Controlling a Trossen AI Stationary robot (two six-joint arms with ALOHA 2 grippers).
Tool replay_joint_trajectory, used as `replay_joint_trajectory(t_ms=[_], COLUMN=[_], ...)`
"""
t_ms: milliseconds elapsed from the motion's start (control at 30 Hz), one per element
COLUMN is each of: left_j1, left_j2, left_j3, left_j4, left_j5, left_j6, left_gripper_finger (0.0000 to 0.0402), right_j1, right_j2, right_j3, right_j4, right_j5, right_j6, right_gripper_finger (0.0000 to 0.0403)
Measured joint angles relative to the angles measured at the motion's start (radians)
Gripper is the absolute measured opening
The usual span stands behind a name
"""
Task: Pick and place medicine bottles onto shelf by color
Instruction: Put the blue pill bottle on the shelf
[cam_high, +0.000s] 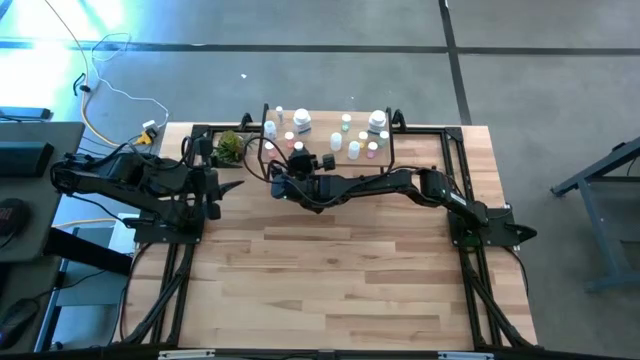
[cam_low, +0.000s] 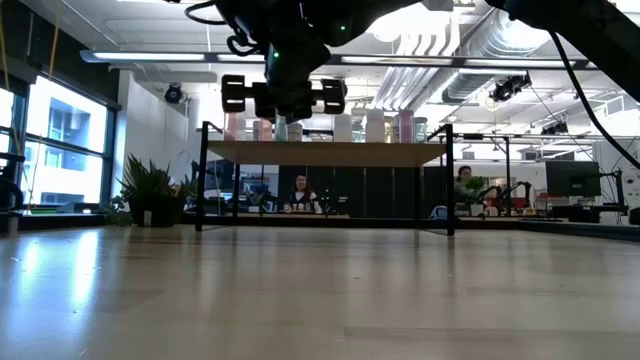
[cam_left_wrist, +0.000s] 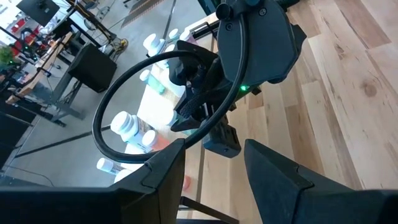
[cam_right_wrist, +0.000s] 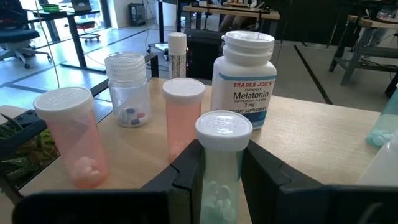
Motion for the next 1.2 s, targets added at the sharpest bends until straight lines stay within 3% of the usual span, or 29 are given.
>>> replay_joint_trajectory(t_ms=[333, 667, 1200], left_j1=[0.000, 0.000, 0.000], left_j2=[0.003, 0.002, 0.014], left_j3=[0.000, 0.000, 0.000], left_j4=[0.000, -0.001, -0.004], left_j5=[0.000, 0.000, 0.000], left_j6=[0.000, 0.000, 0.000], left_gripper_finger=[0.0157, 0.0157, 0.0157], right_j1=[0.000, 0.000, 0.002], right_j2=[0.000, 0.000, 0.000], right_j3=[0.000, 0.000, 0.001], right_j4=[0.000, -0.001, -0.014], right_j5=[-0.001, -0.003, -0.006], right_j6=[-0.001, 0.000, 0.001], right_gripper_finger=[0.0073, 0.0112, 0.0115])
